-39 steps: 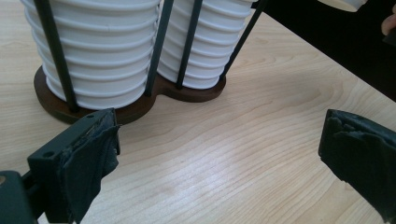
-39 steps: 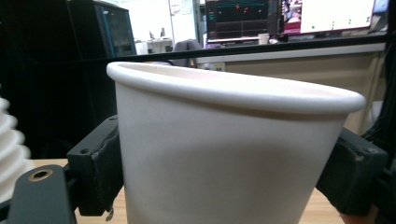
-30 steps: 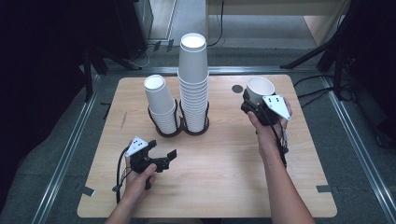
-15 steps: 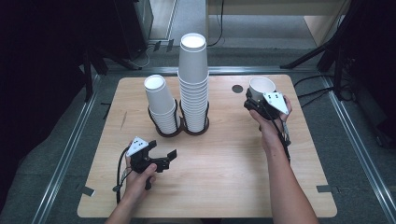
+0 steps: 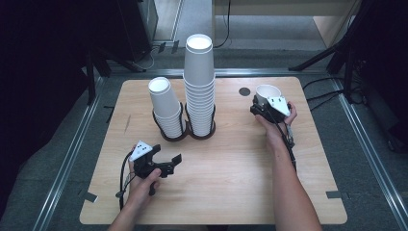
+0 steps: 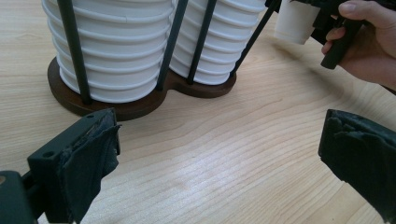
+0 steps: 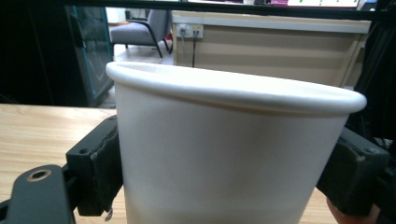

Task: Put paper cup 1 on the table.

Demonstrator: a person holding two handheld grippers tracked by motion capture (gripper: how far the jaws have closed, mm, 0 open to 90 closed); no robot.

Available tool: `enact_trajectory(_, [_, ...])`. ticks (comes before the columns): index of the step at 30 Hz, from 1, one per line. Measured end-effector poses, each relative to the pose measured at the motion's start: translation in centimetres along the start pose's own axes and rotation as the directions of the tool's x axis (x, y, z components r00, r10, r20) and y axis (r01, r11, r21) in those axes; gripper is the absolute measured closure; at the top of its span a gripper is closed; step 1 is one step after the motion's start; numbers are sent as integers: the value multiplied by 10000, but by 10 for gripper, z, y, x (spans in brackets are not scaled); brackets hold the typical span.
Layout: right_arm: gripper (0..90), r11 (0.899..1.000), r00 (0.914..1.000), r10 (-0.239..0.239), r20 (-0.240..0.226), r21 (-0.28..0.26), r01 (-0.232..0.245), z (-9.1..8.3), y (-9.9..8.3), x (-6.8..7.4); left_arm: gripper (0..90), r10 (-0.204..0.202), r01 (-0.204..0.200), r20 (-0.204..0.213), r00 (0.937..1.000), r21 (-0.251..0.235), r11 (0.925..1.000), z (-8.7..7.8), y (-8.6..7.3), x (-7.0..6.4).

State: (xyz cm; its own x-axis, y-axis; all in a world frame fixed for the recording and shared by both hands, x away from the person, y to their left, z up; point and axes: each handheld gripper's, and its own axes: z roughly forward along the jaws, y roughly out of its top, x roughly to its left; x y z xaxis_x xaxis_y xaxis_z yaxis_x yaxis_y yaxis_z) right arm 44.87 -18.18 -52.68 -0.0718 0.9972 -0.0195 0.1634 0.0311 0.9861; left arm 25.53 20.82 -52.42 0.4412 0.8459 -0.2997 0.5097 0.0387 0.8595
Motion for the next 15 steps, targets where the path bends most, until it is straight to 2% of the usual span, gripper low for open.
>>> enact_trajectory(9, [138, 10000, 10000, 81, 10, 57, -81, 2, -3, 1, 0, 3, -3, 28, 10000, 8, 10000, 0, 0, -1])
enact_trajectory(15, [137, 9997, 9998, -156, 106, 212, 154, 3, -7, -1, 0, 51, -51, 57, 10000, 59, 10000, 0, 0, -1])
